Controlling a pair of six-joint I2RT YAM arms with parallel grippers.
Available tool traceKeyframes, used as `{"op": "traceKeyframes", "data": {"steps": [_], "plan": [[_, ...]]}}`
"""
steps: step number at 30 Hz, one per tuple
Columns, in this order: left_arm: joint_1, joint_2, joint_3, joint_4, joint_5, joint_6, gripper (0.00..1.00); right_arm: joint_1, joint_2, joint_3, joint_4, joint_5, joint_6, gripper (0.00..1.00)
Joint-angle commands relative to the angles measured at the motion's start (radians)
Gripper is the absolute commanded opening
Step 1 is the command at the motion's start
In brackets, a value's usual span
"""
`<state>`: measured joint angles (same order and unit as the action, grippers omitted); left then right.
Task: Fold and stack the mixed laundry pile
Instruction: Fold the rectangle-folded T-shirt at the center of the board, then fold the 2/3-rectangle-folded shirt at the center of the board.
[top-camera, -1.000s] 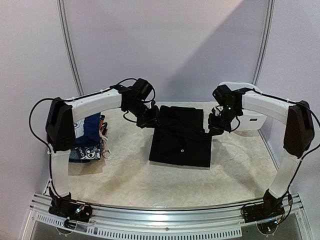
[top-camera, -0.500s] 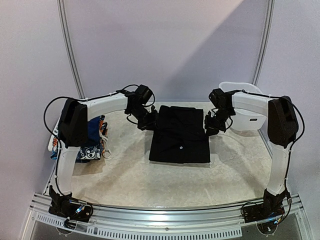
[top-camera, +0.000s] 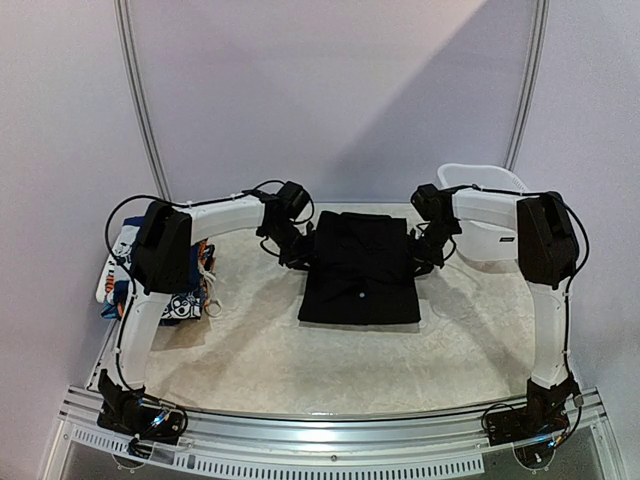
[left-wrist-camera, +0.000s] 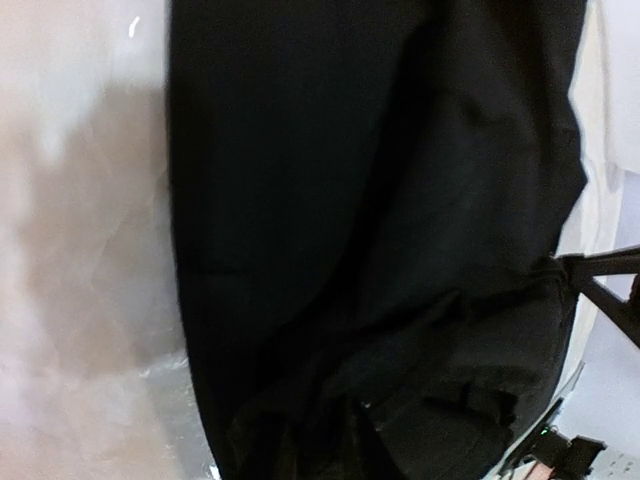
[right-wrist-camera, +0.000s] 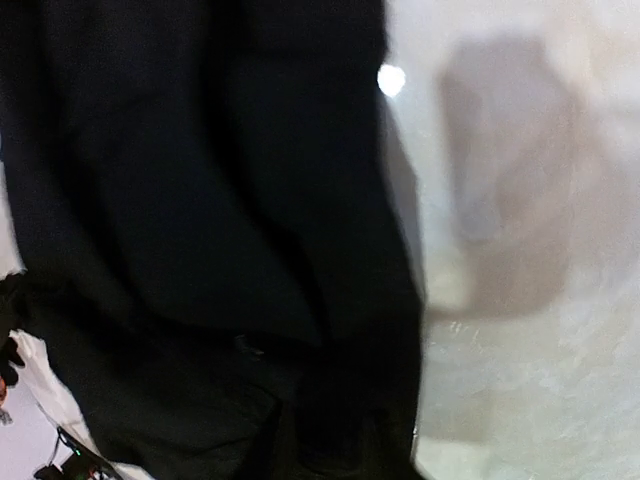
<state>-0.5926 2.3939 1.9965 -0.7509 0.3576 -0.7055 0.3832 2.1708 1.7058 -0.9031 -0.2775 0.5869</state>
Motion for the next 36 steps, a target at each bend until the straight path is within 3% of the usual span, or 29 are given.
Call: {"op": "traceKeyframes", "data": {"steps": [1,4,6,11,14,19,24,29,36], "plan": [[0.015,-0.045,0.102,-0.031,-0.033,0.025,0.25,-0.017,-0.010,0.135,-0.035,-0.021,0.004,0.33],[0.016,-0.092,0.125,-0.063,-0.055,0.038,0.33,-0.020,-0.037,0.216,-0.086,-0.010,-0.009,0.53],[0.015,-0.139,0.111,-0.071,-0.072,0.049,0.38,-0.020,-0.072,0.239,-0.108,-0.002,-0.018,0.61],[0.002,-0.269,-0.005,-0.093,-0.120,0.098,0.59,-0.003,-0.194,0.155,-0.122,0.008,-0.041,0.67],[-0.008,-0.353,-0.123,-0.077,-0.149,0.105,0.62,0.027,-0.273,0.057,-0.111,0.026,-0.050,0.67],[-0.031,-0.456,-0.316,-0.022,-0.152,0.095,0.57,0.133,-0.346,-0.095,-0.012,-0.006,-0.051,0.58],[-0.065,-0.510,-0.411,-0.014,-0.141,0.114,0.49,0.198,-0.285,-0.126,0.038,-0.032,-0.033,0.41],[-0.122,-0.562,-0.456,-0.042,-0.152,0.152,0.48,0.209,-0.190,-0.096,0.051,-0.029,-0.035,0.29],[-0.203,-0.617,-0.523,-0.057,-0.158,0.169,0.47,0.200,-0.012,0.071,0.004,0.001,-0.084,0.27]]}}
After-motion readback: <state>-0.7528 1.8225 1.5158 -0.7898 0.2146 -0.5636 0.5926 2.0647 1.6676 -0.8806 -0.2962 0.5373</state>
